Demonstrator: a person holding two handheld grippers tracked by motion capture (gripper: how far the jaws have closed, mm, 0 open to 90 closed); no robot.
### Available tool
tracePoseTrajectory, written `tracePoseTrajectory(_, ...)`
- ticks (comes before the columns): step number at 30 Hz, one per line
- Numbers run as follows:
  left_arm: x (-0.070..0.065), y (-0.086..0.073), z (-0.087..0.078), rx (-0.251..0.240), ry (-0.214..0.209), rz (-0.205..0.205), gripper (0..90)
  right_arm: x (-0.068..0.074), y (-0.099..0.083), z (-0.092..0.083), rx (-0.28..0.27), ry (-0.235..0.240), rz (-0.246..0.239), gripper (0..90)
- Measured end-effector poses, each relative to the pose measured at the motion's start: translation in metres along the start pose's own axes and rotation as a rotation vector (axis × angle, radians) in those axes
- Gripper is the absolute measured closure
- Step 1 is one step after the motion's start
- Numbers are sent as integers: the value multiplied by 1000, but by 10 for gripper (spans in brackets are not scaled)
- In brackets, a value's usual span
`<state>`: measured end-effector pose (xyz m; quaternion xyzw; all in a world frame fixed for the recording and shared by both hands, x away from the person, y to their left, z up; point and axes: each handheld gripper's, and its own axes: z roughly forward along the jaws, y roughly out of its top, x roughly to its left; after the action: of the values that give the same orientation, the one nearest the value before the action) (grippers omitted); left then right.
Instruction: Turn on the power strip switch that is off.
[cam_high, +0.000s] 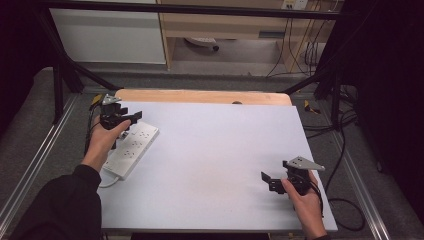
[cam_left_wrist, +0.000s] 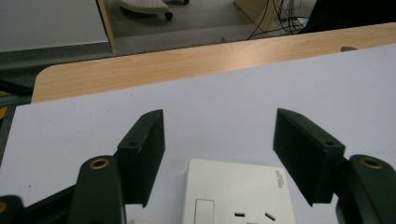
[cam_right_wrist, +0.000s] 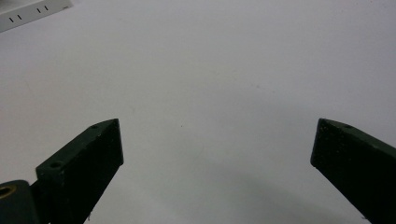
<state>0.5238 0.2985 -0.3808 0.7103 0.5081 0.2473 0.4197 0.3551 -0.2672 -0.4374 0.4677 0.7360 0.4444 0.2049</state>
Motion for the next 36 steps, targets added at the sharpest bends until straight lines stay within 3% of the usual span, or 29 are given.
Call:
tracePoseTrajectory(8,1,-2,2,25,12,-6,480,-1,0,0,-1,-1,-2,28)
tracePoseTrajectory(24,-1,-12,5,95,-21,29,830,-1,0,1,0,-3,-5,28)
tracePoseTrajectory(30,-2,-18,7,106,-43,31,895,0,0,1,2,0,-3,28)
tracePoseTrajectory(36,0,-22,5,117,-40,40,900,-1,0,1,2,-2,-5,28)
